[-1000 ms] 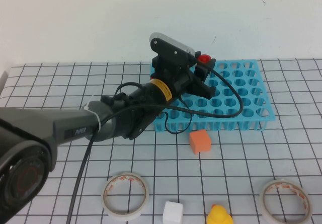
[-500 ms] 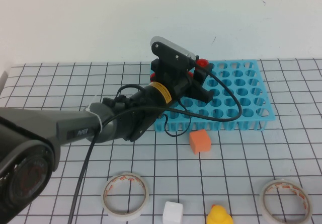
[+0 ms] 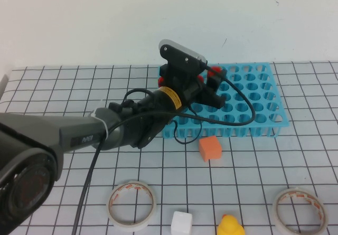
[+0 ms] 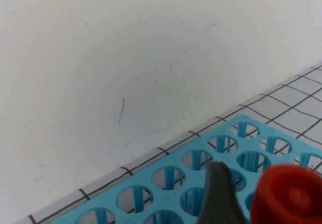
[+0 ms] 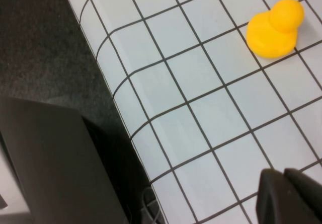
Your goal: Place the test tubes
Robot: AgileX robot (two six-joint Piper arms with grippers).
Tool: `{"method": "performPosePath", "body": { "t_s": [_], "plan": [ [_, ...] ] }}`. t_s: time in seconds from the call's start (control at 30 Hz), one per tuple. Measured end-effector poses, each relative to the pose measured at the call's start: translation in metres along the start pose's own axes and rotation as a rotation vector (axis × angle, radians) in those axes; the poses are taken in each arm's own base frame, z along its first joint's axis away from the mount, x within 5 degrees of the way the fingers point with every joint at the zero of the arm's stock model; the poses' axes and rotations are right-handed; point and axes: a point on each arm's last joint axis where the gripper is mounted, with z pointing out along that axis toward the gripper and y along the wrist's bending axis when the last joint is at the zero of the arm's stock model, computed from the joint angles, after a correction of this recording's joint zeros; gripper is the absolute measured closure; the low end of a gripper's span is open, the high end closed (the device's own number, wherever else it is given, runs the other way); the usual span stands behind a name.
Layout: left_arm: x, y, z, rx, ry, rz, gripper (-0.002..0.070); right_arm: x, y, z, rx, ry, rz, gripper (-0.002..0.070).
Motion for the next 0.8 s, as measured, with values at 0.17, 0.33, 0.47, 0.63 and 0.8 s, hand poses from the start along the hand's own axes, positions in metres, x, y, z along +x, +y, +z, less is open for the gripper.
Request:
{"method": "performPosePath", "body": {
  "t_s": [0.17,0.33,0.47,0.63,0.8],
  "plan": [
    [-0.030,-0.001,-0.009,-0.022,0.007,0.002,0.0193,0.000,0.000,0.000,0.000,0.000,0.000,0.0678],
    [-0.083,-0.006,-0.029,-0.028,-0.012,0.094,0.0343,0.000,0.000,0.000,0.000,0.000,0.000,0.0678],
    [-0.138,-0.003,-0.062,-0.076,-0.015,0.221,0.0521,0.000,0.000,0.000,0.000,0.000,-0.002,0.0678],
    [-0.191,0.008,-0.111,-0.190,-0.004,0.319,0.0653,0.000,0.000,0.000,0.000,0.000,-0.002,0.0678],
    [-0.205,0.019,-0.170,-0.271,-0.035,0.311,0.0671,0.000,0.000,0.000,0.000,0.000,-0.002,0.0678]
  ]
}}
